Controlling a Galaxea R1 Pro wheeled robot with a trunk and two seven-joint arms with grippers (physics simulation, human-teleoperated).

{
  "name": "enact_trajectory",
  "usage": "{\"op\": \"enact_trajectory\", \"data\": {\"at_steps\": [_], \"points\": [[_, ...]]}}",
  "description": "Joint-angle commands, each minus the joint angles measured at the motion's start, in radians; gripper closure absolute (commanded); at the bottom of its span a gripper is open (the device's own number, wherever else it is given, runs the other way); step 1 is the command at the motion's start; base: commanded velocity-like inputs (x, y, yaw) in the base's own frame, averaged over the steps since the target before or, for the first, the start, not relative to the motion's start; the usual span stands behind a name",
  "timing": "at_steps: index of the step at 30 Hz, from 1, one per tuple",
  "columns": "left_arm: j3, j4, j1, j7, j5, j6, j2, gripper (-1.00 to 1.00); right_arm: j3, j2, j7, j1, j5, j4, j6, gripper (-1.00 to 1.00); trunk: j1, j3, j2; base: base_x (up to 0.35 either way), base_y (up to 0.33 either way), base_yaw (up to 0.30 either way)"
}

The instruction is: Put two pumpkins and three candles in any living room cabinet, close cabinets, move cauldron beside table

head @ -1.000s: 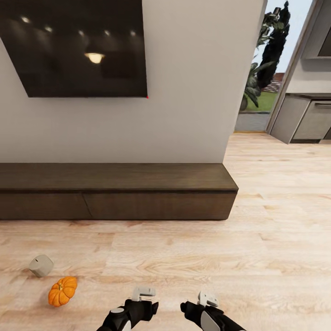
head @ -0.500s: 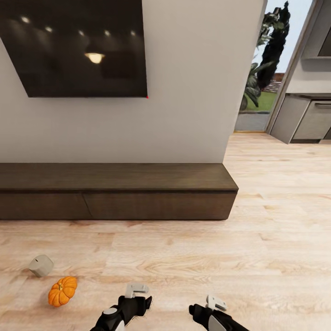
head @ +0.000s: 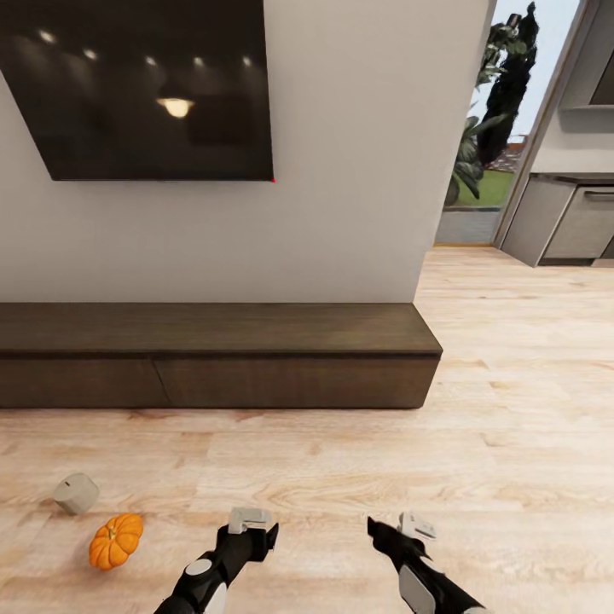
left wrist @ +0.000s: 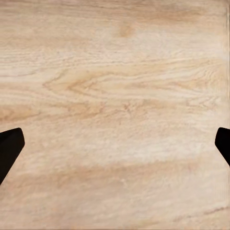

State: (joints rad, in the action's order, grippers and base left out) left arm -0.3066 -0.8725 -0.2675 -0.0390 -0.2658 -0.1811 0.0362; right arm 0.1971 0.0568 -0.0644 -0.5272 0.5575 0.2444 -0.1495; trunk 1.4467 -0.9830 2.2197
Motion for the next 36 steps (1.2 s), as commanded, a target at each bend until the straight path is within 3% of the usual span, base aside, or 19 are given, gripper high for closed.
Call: {"op": "enact_trajectory", "data": {"at_steps": [1, 9, 12, 17, 22, 24, 25, 26, 31, 33, 36], "points": [[-0.002, -0.020, -0.001, -0.003, -0.010, -0.005, -0.001, -1.00, 0.008, 0.000, -0.006, 0.000, 0.007, 0.014, -0.004, -1.00, 0.000, -0.001, 0.000, 0.065, 0.000, 0.000], [-0.002, -0.093, -0.001, -0.002, -0.009, -0.002, 0.002, -1.00, 0.005, 0.001, -0.017, 0.000, 0.002, 0.151, -0.010, -1.00, 0.000, -0.001, 0.000, 0.032, 0.000, 0.000], [-0.002, -0.106, -0.003, -0.003, -0.008, -0.002, 0.003, -1.00, 0.004, 0.000, -0.037, 0.000, 0.003, 0.165, -0.010, -1.00, 0.000, -0.001, 0.000, 0.003, 0.000, 0.000], [-0.002, -0.205, -0.011, -0.016, -0.010, -0.015, 0.006, -1.00, 0.001, -0.030, -0.060, 0.000, 0.011, 0.173, 0.013, -1.00, 0.000, -0.001, 0.000, 0.000, 0.000, 0.000], [0.001, -0.285, -0.014, -0.016, -0.015, -0.017, 0.001, -1.00, 0.001, -0.039, -0.058, -0.002, 0.027, 0.178, 0.029, -1.00, 0.000, -0.001, 0.000, 0.000, 0.000, 0.000], [0.003, -0.328, -0.013, -0.015, -0.016, -0.018, 0.000, -1.00, 0.001, -0.057, -0.051, -0.002, 0.080, 0.183, 0.051, -1.00, 0.000, -0.001, 0.000, 0.000, 0.000, 0.000], [0.005, -0.342, -0.013, -0.015, -0.018, -0.020, -0.001, -1.00, 0.001, -0.073, -0.030, -0.002, 0.131, 0.190, 0.074, -1.00, 0.000, -0.001, 0.000, 0.031, 0.000, 0.000], [0.010, -0.349, -0.013, -0.015, -0.019, -0.029, -0.002, -1.00, 0.001, -0.093, 0.019, -0.002, 0.190, 0.195, 0.107, -1.00, 0.000, -0.001, 0.000, 0.151, 0.000, 0.000], [0.067, -0.396, -0.013, -0.005, -0.021, -0.135, -0.002, -1.00, 0.002, -0.180, 0.278, -0.002, 0.396, 0.207, 0.240, -1.00, 0.000, -0.001, 0.000, 0.137, 0.000, 0.000], [0.077, -0.430, -0.013, -0.004, -0.021, -0.154, -0.003, -1.00, 0.003, -0.195, 0.354, -0.003, 0.437, 0.212, 0.265, -1.00, 0.000, -0.001, 0.000, 0.034, 0.000, 0.000], [0.080, -0.452, -0.013, -0.003, -0.021, -0.164, -0.003, -1.00, 0.002, -0.201, 0.388, -0.003, 0.453, 0.224, 0.276, -1.00, 0.000, -0.001, 0.000, 0.010, 0.000, 0.000]]}}
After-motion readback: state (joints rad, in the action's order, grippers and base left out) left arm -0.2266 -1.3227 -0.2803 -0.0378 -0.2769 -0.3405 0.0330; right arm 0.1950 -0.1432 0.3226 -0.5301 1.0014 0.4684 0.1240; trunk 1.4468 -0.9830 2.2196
